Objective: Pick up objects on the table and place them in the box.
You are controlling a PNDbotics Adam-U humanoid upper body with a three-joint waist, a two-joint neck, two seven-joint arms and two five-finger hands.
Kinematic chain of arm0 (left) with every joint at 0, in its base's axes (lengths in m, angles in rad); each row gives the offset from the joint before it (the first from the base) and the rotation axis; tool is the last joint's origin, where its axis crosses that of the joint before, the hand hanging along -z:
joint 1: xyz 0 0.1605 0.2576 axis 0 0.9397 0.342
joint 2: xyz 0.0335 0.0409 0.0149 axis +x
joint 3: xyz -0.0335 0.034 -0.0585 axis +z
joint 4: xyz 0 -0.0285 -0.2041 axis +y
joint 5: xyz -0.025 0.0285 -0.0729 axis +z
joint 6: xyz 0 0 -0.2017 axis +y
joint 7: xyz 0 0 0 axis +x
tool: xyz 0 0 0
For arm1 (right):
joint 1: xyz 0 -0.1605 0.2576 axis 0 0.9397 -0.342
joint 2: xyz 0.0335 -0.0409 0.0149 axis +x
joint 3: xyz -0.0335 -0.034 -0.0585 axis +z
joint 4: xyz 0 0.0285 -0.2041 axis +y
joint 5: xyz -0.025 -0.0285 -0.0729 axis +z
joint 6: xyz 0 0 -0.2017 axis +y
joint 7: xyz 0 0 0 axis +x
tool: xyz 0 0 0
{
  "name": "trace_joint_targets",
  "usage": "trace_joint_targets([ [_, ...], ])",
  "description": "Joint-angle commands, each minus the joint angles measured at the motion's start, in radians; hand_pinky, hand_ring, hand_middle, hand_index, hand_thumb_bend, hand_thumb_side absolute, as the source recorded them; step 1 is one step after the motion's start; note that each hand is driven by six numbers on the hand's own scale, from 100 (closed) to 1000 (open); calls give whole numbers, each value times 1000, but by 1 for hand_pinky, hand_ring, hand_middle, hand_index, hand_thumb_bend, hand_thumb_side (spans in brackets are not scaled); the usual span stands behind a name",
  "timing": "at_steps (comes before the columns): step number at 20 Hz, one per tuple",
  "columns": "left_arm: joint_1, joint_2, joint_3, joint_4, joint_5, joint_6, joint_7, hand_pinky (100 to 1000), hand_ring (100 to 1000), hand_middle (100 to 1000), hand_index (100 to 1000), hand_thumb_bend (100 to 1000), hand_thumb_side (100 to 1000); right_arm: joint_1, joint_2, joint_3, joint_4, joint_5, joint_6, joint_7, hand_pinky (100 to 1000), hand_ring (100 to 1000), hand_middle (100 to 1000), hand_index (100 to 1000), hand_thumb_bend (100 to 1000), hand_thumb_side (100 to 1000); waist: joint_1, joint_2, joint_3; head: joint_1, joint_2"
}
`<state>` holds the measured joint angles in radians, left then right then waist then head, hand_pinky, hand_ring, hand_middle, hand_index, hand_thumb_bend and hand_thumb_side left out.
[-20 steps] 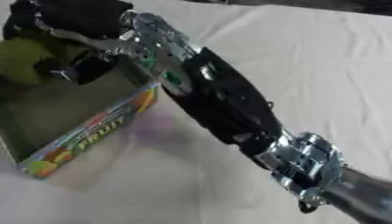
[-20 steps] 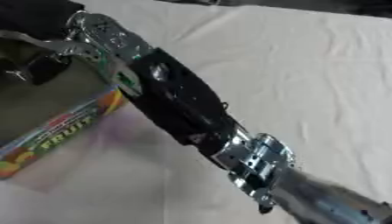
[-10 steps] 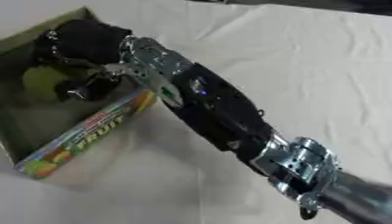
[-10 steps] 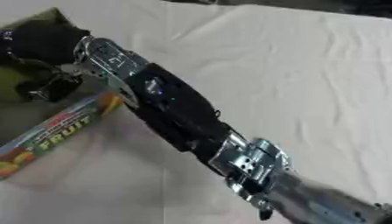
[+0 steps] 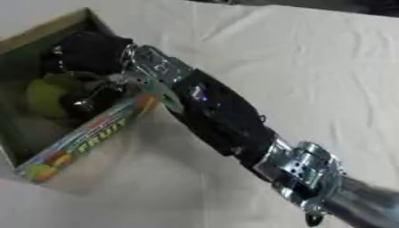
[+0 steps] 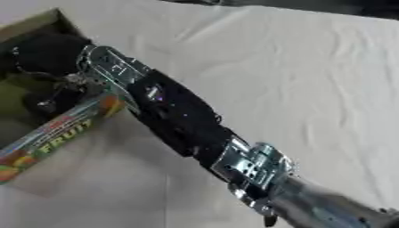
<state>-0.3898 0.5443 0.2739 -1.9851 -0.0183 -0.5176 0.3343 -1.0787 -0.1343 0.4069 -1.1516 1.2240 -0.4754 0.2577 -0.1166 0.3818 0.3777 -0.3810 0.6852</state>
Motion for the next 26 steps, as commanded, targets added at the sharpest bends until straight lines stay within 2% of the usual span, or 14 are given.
trace_joint_targets([
  [1, -4, 24, 14, -15, -1, 1, -6, 601, 647, 605, 738, 100, 376, -21, -1, -10, -24, 38, -17, 57, 892, 909, 878, 1000, 159, 464, 12, -17, 2, -6, -4],
  [4, -4, 24, 14, -15, -1, 1, -6, 601, 647, 604, 738, 100, 371, -27, -7, -18, -69, 43, -33, 83, 898, 917, 869, 1000, 201, 353, 13, -17, 1, -5, -2],
  [14, -1, 26, 14, -15, -1, -1, -4, 602, 646, 602, 738, 100, 364, -36, -32, -35, -180, -4, -16, 75, 883, 909, 867, 993, 231, 326, 16, -21, 2, -8, -3],
  [17, 1, 27, 14, -15, -1, -2, -2, 602, 646, 602, 738, 100, 361, -50, -49, -55, -246, -55, 10, 62, 873, 895, 861, 984, 183, 222, 18, -23, 1, -8, -2],
  [20, 3, 28, 14, -15, 0, -2, 2, 603, 647, 603, 738, 100, 357, -80, -87, -93, -335, -199, 70, 43, 877, 870, 854, 971, 100, 100, 20, -26, -2, -7, 0],
  [26, 13, 31, 15, -15, 2, -3, 17, 604, 648, 604, 738, 100, 352, -126, -213, -180, -443, -673, 218, -36, 897, 849, 837, 948, 100, 100, 28, -37, -18, 12, 4],
])
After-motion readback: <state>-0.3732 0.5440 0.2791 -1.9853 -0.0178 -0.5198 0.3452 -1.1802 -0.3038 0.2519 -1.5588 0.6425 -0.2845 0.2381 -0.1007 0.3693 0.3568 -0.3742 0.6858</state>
